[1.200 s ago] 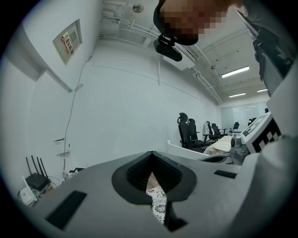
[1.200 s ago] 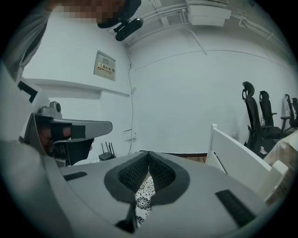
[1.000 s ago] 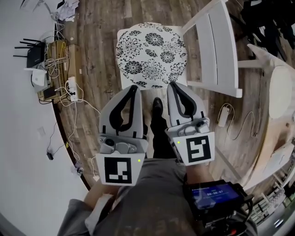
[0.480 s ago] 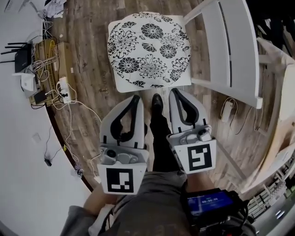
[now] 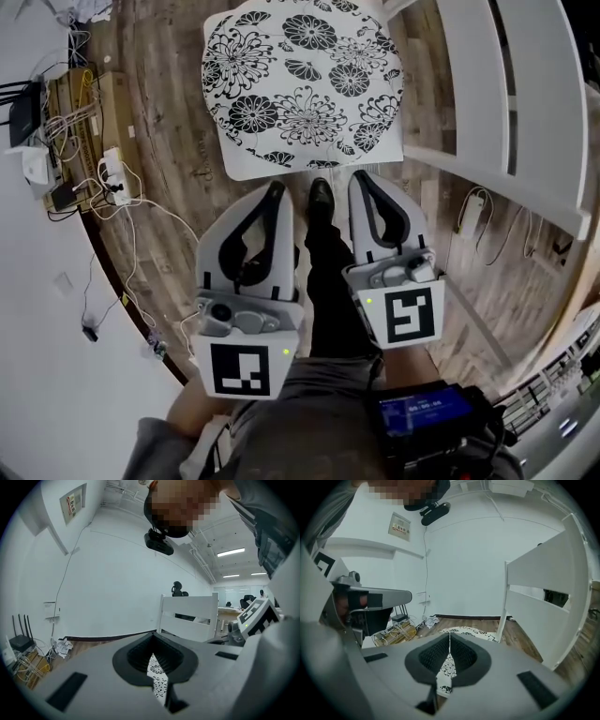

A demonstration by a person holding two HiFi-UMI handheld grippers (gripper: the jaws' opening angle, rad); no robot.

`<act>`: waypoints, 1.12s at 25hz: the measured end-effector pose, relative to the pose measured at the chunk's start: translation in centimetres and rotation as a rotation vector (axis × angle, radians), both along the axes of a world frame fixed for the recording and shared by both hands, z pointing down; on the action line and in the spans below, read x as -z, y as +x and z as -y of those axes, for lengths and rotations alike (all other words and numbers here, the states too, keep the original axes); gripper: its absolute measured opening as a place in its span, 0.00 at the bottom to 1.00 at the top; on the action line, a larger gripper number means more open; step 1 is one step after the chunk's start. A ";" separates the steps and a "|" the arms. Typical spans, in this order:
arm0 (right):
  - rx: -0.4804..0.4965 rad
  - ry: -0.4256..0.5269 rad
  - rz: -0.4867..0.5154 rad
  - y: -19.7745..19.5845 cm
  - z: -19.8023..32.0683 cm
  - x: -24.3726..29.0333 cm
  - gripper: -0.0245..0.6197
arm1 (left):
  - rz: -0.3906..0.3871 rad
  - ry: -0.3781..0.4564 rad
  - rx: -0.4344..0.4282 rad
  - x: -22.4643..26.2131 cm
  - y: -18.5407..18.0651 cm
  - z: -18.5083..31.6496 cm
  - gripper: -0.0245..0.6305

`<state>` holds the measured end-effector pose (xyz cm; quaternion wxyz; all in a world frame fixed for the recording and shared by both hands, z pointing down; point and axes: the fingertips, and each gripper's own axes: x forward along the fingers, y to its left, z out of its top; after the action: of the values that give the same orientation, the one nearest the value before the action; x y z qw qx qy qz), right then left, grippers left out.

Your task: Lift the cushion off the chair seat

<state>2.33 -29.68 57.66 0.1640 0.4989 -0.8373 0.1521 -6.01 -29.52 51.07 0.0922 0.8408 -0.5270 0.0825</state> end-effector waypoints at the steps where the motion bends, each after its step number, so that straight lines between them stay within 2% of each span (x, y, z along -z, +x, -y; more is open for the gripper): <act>1: 0.000 0.000 -0.004 0.1 -0.1 -0.8 0.05 | 0.001 0.000 -0.002 -0.8 0.0 -0.1 0.05; 12: -0.030 0.023 -0.026 1.1 0.8 -11.1 0.10 | -0.001 0.018 -0.011 -9.7 -0.2 0.5 0.05; 15: -0.037 -0.002 -0.044 1.8 1.2 -13.7 0.22 | -0.002 0.023 -0.011 -11.3 -0.2 1.0 0.05; 20: -0.013 -0.053 -0.095 1.9 1.4 -17.2 0.61 | -0.005 0.007 0.000 -12.9 -0.7 1.1 0.05; 22: -0.005 -0.101 -0.116 1.9 1.3 -19.1 0.72 | -0.001 0.004 -0.004 -13.4 -0.8 1.4 0.05; 24: -0.001 -0.149 -0.116 1.8 1.4 -20.6 0.77 | 0.002 0.006 -0.004 -13.6 -1.1 1.7 0.05; 28: -0.010 -0.192 -0.144 1.9 1.6 -22.1 0.78 | 0.000 0.004 0.006 -13.6 -1.5 2.2 0.05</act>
<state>4.19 -31.30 79.78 0.2700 0.4946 -0.8024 0.1965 -7.46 -31.71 64.71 0.0907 0.8394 -0.5297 0.0809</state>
